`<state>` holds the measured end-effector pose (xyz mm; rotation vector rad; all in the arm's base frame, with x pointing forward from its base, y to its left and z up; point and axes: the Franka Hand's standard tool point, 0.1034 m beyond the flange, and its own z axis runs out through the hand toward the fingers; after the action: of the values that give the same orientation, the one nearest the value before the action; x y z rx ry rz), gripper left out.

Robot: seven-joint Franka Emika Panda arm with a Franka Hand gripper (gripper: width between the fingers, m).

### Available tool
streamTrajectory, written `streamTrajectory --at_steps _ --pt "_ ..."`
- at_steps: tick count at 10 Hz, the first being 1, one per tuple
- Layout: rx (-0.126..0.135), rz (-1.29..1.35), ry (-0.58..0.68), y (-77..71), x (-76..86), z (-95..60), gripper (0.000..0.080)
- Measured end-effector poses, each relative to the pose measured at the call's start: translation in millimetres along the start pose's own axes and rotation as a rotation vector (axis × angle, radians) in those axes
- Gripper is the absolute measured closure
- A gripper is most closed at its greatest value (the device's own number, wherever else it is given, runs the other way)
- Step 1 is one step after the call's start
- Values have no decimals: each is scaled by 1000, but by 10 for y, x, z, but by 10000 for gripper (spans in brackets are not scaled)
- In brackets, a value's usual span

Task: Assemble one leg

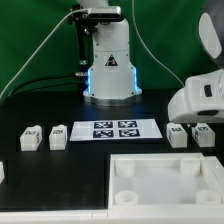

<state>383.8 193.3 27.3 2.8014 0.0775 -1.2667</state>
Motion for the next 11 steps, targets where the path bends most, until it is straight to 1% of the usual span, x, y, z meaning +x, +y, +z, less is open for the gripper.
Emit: streamTrajectory --at_steps 1,4,7,9,10,11 --pt "-5 3 -13 -22 18 83 150" --pt "-4 5 -17 -18 71 165 150" --pt "-4 5 -20 -17 74 177 160" --pt "-4 5 -20 -17 74 178 489" --pt "-4 5 -20 -17 74 178 489" --pt "-4 5 -20 -16 74 177 509"
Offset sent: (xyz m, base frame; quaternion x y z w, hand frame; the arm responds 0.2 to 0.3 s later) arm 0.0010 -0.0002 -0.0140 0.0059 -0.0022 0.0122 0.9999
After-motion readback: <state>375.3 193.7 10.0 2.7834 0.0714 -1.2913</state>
